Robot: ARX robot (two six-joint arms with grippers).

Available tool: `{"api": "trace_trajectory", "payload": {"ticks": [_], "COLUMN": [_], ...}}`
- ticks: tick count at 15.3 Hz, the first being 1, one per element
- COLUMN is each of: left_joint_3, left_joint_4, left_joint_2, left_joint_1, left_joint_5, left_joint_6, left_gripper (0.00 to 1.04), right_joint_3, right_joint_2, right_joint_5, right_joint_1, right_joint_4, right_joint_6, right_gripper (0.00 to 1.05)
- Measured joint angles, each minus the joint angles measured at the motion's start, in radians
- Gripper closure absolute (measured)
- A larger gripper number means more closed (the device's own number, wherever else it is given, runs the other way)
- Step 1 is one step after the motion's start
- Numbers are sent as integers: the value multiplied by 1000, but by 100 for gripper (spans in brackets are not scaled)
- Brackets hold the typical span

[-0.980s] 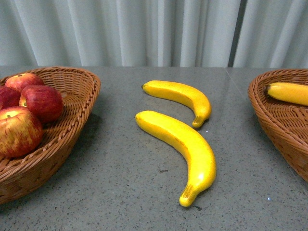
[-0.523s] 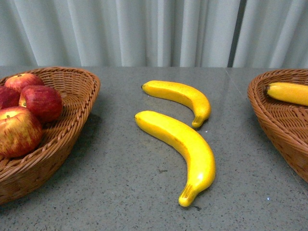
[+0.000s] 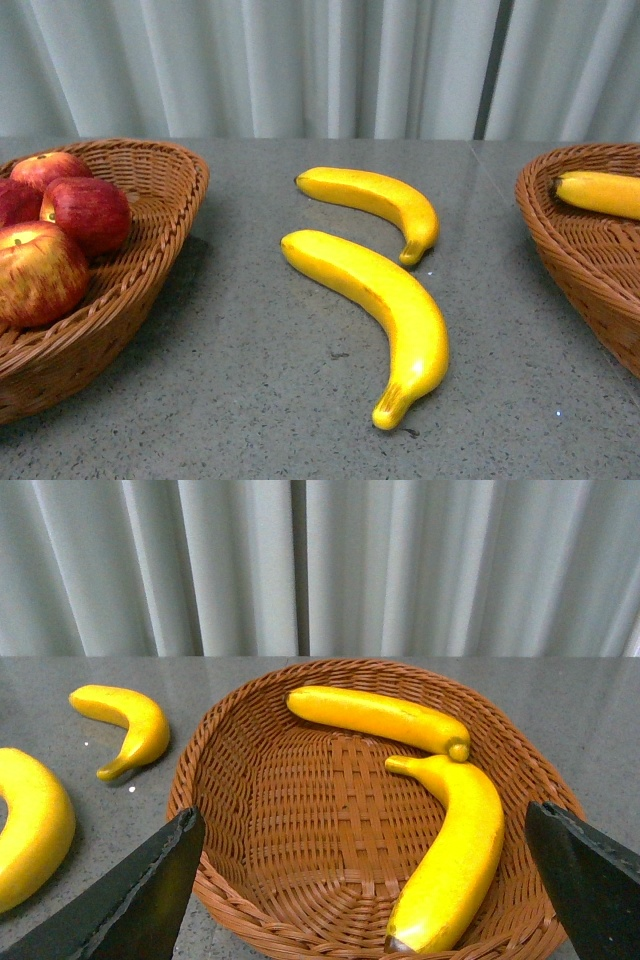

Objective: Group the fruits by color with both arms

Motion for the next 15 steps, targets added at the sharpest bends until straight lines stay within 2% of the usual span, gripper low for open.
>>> {"api": "trace_trajectory", "payload": {"ticks": [1, 4, 7, 9, 10, 13, 14, 15], "left_joint_3": [0, 0, 0, 0, 0, 0, 0, 0], "left_joint_4": [0, 0, 0, 0, 0, 0, 0, 0], "left_joint_2": [0, 0, 0, 0, 0, 0, 0, 0], "left_joint_1": [0, 0, 0, 0, 0, 0, 0, 0], "left_joint_5": [0, 0, 0, 0, 0, 0, 2, 1], "left_joint_6": [-2, -2, -2, -2, -2, -2, -1, -2], "left_gripper": [102, 61, 51, 27, 9, 7, 7, 7], "right_joint_3": [0, 0, 0, 0, 0, 0, 31, 122], "right_joint_2": [0, 0, 0, 0, 0, 0, 133, 390], "right_joint_5": [0, 0, 0, 0, 0, 0, -209, -241], "right_joint_1": [0, 0, 0, 0, 0, 0, -54, 47], "right_joint_4": [0, 0, 0, 0, 0, 0, 34, 254], "right_joint_6": [0, 0, 0, 0, 0, 0, 97, 153], "right_gripper": [7, 7, 7, 7, 7, 7, 7, 7]}}
